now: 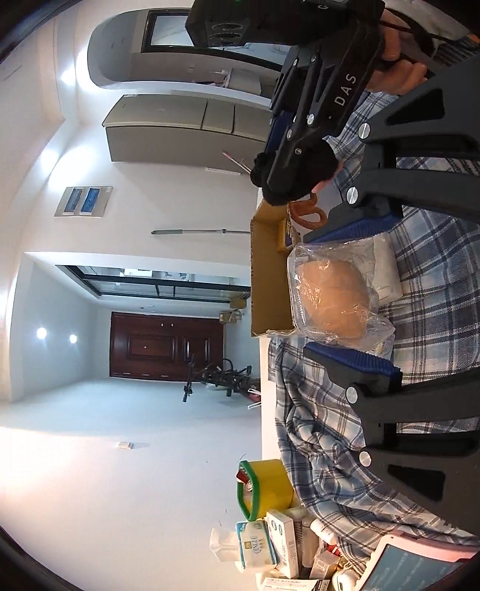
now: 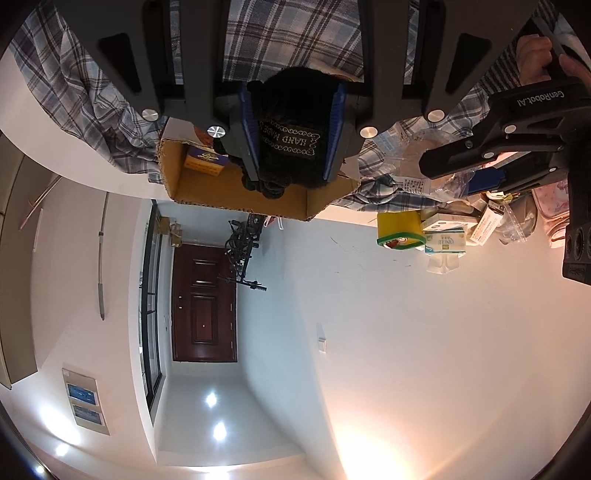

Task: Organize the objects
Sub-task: 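Lift the bagged bun with the left gripper while the right carries the pouch toward the box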

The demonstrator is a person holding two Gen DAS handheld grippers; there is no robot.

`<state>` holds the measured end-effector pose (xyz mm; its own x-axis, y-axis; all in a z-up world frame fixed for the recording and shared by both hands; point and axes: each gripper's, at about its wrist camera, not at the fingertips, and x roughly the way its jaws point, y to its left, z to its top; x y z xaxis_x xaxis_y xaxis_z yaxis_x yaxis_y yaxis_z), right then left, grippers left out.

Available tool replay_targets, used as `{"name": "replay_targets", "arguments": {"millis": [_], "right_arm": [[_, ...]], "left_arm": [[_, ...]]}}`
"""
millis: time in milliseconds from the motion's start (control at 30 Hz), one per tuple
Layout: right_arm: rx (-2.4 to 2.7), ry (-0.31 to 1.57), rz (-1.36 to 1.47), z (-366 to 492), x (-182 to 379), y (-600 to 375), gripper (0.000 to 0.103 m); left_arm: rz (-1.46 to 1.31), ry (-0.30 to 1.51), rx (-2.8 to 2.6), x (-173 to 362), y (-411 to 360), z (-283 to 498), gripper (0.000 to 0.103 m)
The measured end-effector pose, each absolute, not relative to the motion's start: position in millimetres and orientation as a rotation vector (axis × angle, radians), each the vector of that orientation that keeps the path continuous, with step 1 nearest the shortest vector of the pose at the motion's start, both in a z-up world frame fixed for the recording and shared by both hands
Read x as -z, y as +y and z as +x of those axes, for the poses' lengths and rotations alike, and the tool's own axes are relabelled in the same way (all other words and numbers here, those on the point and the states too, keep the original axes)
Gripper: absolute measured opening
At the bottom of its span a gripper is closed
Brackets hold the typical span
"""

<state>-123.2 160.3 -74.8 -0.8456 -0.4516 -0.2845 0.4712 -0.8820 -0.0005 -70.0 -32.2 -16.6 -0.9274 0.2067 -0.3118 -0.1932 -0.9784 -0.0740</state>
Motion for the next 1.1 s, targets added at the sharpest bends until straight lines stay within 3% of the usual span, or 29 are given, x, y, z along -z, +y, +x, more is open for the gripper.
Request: {"name": "replay_targets", "arguments": {"millis": [533, 900, 1100], "right_arm": [[2.633, 0.099, 0.382, -124.4, 75.2, 159.7, 0.032], [2.672, 0.188, 0.371, -123.2, 78.7, 151.5, 0.032], [2.704, 0.104, 0.363, -126.3, 68.8, 167.5, 0.032]], "left_arm": [[-0.439, -0.045, -2.913, 14.2, -28.9, -61.4, 0.054], [-0.462, 0.070, -2.986, 12.3, -16.7, -68.3, 0.054], [-0.429, 0.014, -2.920, -7.9, -14.7, -60.0, 0.054]]}}
